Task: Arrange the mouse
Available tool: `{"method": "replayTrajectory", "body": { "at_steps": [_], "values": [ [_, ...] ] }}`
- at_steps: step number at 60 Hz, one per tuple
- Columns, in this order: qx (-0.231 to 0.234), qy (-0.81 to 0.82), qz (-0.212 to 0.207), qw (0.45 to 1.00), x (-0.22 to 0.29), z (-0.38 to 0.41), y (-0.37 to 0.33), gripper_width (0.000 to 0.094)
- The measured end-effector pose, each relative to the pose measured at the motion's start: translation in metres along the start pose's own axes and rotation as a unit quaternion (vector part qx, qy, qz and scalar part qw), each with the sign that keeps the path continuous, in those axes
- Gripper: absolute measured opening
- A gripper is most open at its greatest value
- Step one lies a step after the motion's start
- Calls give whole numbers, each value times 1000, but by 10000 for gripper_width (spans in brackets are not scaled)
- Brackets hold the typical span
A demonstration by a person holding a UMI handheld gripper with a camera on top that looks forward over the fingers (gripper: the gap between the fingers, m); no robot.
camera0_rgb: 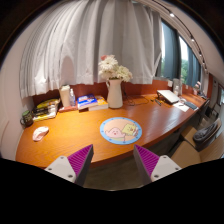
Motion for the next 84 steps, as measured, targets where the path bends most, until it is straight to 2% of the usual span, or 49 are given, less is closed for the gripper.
{"method": "replayTrajectory", "body": {
  "at_steps": [4, 14, 24, 35, 49, 68, 84],
  "values": [
    [16, -9, 18, 1000, -48, 64, 29, 803],
    [79, -42, 61, 994, -87, 171, 42, 807],
    [135, -81, 78, 984, -98, 272, 60, 815],
    [166, -99, 83, 978, -90, 363, 97, 814],
    [172, -106, 94, 975, -73, 436, 148, 814],
    [156, -116, 107, 975, -51, 477, 196, 812],
    [157, -113, 118, 974, -39, 494, 217, 727]
  ]
}}
Point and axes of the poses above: the point between the fingertips, and its own axes, seen from behind it with the camera up: z to the left, x up, y forward, the way the camera looks, the point moved 1 cm from there along -y, backward, against the way the camera looks, and after that the axes turned 4 degrees about z, right-handed, at the moved point
